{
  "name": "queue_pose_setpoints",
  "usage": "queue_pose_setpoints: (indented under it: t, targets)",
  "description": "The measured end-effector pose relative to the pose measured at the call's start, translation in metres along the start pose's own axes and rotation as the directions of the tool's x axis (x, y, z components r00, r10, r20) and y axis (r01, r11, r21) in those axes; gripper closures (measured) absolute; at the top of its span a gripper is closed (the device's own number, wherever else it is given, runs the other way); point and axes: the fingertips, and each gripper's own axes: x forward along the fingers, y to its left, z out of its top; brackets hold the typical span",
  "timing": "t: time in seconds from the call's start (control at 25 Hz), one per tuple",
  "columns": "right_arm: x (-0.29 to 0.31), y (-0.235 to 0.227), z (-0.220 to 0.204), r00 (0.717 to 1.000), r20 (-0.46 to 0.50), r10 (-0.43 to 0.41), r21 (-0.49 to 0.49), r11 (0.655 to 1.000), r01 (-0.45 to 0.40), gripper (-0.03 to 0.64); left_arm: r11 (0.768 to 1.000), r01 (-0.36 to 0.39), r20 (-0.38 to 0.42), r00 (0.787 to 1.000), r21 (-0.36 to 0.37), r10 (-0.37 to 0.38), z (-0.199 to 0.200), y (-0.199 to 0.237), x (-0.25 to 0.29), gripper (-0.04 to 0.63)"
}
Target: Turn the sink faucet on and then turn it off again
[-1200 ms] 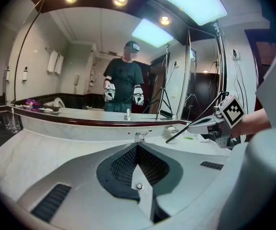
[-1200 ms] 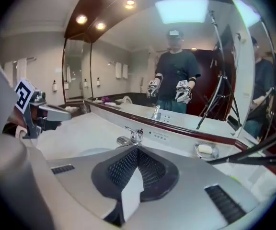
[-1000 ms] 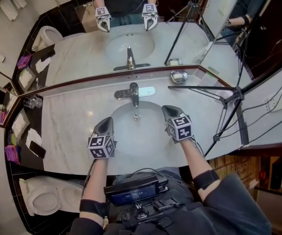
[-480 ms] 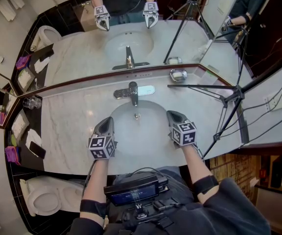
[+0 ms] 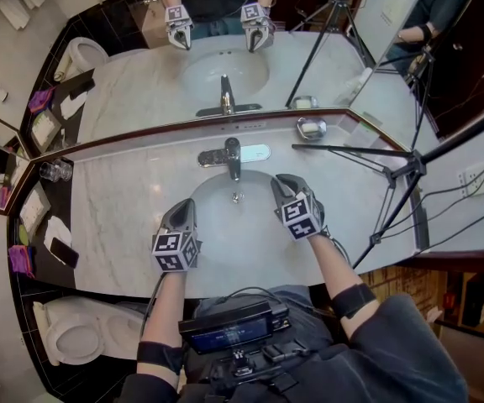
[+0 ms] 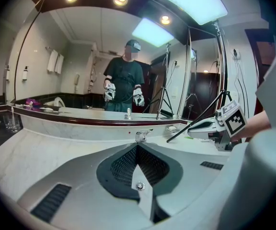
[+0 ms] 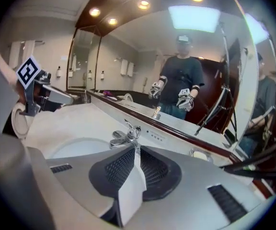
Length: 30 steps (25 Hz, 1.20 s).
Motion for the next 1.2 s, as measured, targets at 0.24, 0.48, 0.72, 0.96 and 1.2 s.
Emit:
queue_pose_setpoints:
  t: [0.24,0.48,0.72,0.96,1.2]
  targets:
    - [0.049,0.02,0.034,0.998,-0.049,0.029,-0.43,0.902,-0.047,0.44,1.0,-0.012,-0.006,1.0,-0.008,0.012,-0.004,0.007,-0.003,0.595]
    - [0.089,0.035,0.054,0.995,-0.091,0.03,-0.674,0.734,-0.084,0.385,0.999,-0.037,-0.012,0.999,-0.023,0.037,-0.009,0.018,-0.008,0.595]
    - [0.121,0.047,0.058,0.989,-0.142,0.043,-0.754,0.642,-0.136,0.357,0.997,-0.058,-0.024,0.998,-0.041,0.057,-0.017,0.03,-0.012,0.595]
    - [0.138,0.055,0.055,0.98,-0.193,0.051,-0.798,0.573,-0.187,0.36,0.996,-0.072,-0.031,0.997,-0.054,0.07,-0.022,0.036,-0.013,0.595]
    - [0.147,0.062,0.04,0.969,-0.242,0.058,-0.8,0.552,-0.233,0.396,0.995,-0.077,-0.039,0.996,-0.061,0.075,-0.027,0.04,-0.013,0.595]
